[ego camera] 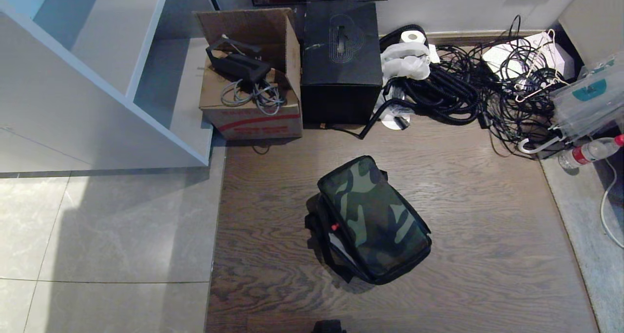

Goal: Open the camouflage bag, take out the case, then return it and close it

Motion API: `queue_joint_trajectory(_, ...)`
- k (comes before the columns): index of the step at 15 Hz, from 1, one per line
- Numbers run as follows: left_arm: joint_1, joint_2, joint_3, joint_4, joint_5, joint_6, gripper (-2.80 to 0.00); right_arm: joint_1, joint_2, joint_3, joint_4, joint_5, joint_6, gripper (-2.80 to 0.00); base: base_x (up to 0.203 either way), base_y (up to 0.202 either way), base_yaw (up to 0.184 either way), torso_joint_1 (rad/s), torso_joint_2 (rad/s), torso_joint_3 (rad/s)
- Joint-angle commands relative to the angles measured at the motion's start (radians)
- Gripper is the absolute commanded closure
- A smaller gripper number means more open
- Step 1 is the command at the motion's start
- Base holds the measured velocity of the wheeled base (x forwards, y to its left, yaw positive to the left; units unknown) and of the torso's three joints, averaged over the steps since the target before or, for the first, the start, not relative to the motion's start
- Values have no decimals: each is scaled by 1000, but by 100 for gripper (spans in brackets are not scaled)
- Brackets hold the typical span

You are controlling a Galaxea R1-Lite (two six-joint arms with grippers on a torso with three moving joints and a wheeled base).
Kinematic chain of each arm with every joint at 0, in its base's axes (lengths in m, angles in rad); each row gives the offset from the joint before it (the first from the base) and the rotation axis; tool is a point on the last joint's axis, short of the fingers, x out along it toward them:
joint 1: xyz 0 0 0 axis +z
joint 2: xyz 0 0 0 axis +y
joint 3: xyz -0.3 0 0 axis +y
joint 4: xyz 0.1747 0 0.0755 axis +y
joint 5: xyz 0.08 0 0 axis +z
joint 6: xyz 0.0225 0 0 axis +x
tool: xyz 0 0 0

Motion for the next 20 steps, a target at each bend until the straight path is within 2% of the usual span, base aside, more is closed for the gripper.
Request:
queue_joint_trajectory(1, 0, 0, 0, 0, 0, -2, 0, 0, 3, 40, -1, 0, 0, 0, 0, 0, 0, 2, -2, 207)
queue_joint_trajectory(20, 0, 0, 0, 0, 0, -3, 0, 0, 3, 40, -1, 0, 0, 0, 0, 0, 0, 2, 1, 203)
